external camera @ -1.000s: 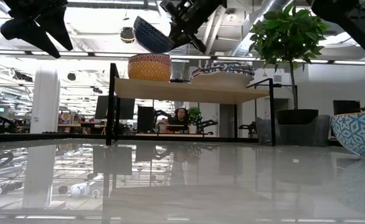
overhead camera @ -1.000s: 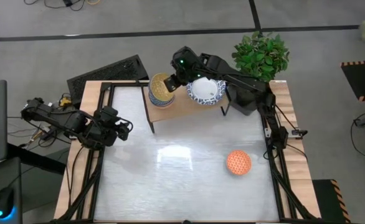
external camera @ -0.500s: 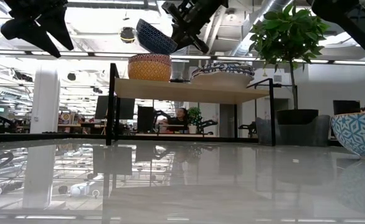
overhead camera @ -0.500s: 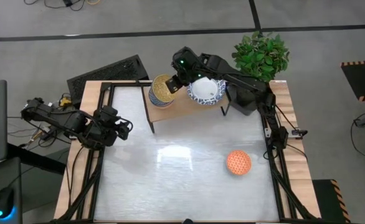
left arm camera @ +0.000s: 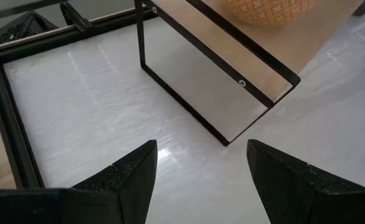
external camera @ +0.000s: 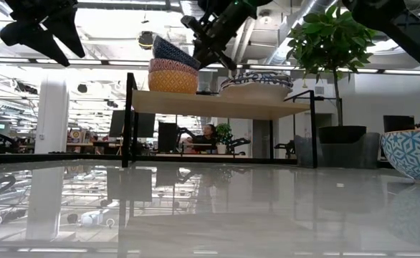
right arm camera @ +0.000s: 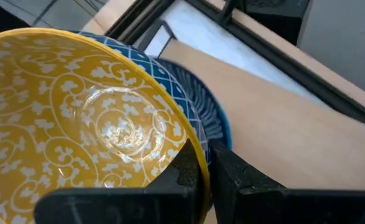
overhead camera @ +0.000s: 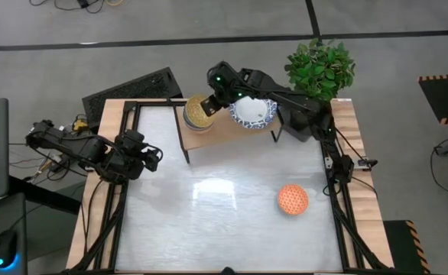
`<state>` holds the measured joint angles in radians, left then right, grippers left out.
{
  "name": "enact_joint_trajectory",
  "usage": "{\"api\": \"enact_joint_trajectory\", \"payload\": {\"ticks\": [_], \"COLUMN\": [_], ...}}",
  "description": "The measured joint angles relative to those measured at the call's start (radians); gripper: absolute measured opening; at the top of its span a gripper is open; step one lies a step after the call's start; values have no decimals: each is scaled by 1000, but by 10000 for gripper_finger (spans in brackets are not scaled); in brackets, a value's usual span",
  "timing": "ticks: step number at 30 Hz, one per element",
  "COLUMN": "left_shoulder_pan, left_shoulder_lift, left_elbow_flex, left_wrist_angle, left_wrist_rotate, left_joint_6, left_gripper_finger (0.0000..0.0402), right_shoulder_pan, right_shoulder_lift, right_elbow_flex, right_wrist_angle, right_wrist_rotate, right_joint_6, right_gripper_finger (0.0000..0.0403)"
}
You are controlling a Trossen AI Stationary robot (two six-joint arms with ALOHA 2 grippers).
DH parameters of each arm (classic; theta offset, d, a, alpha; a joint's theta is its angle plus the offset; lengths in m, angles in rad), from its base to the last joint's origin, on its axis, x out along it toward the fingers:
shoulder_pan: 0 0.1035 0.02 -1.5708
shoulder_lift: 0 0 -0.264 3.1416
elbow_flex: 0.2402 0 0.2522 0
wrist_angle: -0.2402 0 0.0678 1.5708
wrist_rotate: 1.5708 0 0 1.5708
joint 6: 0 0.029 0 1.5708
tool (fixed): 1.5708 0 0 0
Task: Place and stack bowls onto a shelf
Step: Stack the yellow bowl on top of the blue bowl on the shelf
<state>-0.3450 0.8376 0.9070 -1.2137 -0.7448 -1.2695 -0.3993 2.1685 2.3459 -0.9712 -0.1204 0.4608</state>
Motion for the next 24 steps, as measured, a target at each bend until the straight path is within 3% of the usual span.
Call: {"api": "enact_joint_trajectory", "payload": {"ticks": [14, 20, 24], "left_shoulder_pan": [0, 0, 0], "left_shoulder_lift": [0, 0, 0], "left_elbow_flex": [0, 0, 0], "left_wrist_angle": [0, 0, 0], "left_wrist_rotate": [-2, -2, -1], "left_joint_6": [-3, -11, -18], "left_gripper_finger": [232, 232, 232], "right_shoulder_pan": [-24, -21, -22], "right_shoulder_lift": [-6, -6, -5], "right_elbow_flex": [1, 2, 2], "right_wrist_angle": [-40, -42, -29], "right_wrist_rotate": [-15, -21, -35], "right_joint_6": [-12, -14, -22], "right_gripper_finger": [40, 90, 97]}}
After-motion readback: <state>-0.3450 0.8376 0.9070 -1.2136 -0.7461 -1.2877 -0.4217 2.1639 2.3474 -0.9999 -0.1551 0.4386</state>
